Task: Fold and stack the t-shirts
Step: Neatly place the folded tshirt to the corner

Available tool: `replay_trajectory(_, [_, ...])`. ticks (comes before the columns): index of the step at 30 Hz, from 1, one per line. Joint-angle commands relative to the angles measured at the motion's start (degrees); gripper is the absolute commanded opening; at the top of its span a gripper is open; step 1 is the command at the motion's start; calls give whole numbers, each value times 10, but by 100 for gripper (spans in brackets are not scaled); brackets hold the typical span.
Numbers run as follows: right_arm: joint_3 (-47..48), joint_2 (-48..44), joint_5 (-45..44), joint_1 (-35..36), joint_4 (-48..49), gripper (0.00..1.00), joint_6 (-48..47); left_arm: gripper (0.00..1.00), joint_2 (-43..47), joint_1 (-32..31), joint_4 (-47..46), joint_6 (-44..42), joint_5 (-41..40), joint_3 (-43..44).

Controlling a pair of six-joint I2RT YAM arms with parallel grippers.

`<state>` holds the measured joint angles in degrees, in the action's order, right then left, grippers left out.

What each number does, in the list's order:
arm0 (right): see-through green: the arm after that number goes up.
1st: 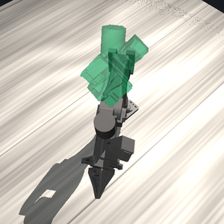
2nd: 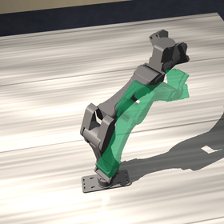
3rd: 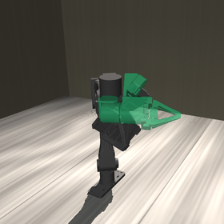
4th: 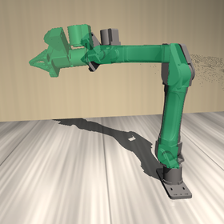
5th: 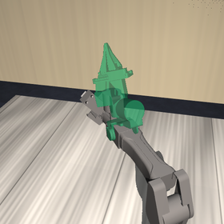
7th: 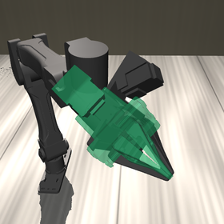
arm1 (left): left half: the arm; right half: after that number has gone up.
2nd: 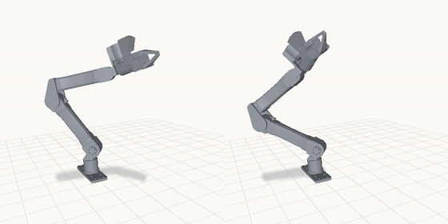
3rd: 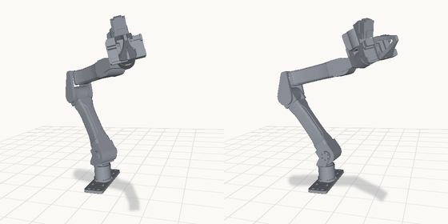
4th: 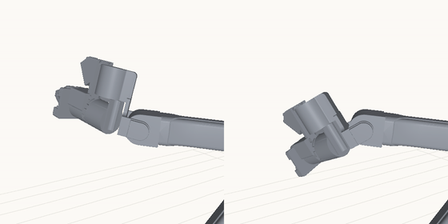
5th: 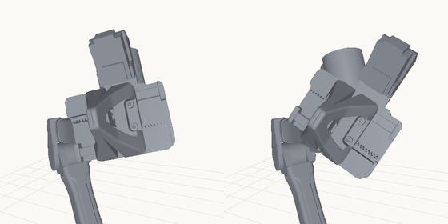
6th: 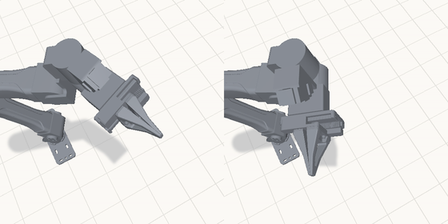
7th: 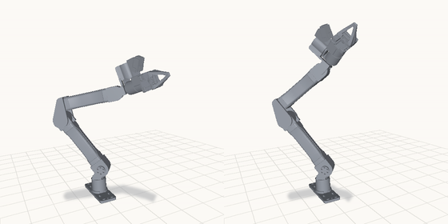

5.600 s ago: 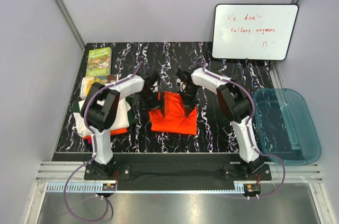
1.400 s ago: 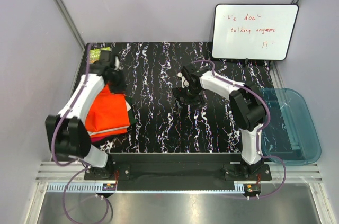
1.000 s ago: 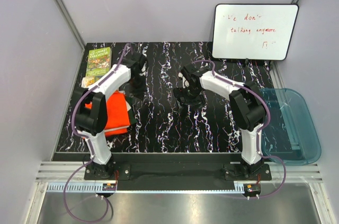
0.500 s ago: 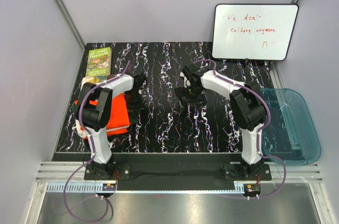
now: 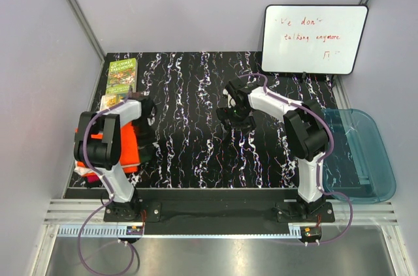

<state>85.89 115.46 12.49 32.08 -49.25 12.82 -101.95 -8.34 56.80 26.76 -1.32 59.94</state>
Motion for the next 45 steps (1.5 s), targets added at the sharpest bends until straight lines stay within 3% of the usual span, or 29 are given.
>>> replay_trajectory(1, [-3, -13, -5, -3, 0, 100, -9, 0, 10, 73, 18, -25, -68, -21])
replay_trajectory(10, [5, -10, -1, -3, -1, 100, -3, 0, 14, 147, 62, -43, -101, -14])
replay_trajectory(21, [18, -3, 4, -3, -2, 100, -3, 0, 36, 148, 90, -29, -92, 1])
replay_trajectory(22, [18, -6, 3, -3, -2, 100, -3, 6, 58, 146, 90, -29, -92, 13])
replay_trajectory(23, [18, -8, 2, -3, -2, 100, -3, 22, 69, 144, 91, -29, -93, 19])
replay_trajectory(25, [17, -15, -7, -3, -1, 100, -3, 61, 107, 129, 93, -30, -100, 41])
replay_trajectory(26, [18, -17, -11, -3, -1, 100, -2, 92, 119, 120, 92, -29, -112, 48])
replay_trajectory(27, [22, -23, -18, -3, -1, 100, -2, 99, 128, 103, 92, -28, -118, 62])
replay_trajectory(33, [41, -32, -37, -15, -1, 100, 3, 99, 154, 4, 66, -32, -99, 125])
replay_trajectory(39, [38, -37, -50, -43, -1, 100, 15, 99, 73, -89, 37, -47, -26, 210])
replay_trajectory(45, [8, -43, -76, -83, -2, 100, 18, 99, -38, -164, 53, -61, -24, 309])
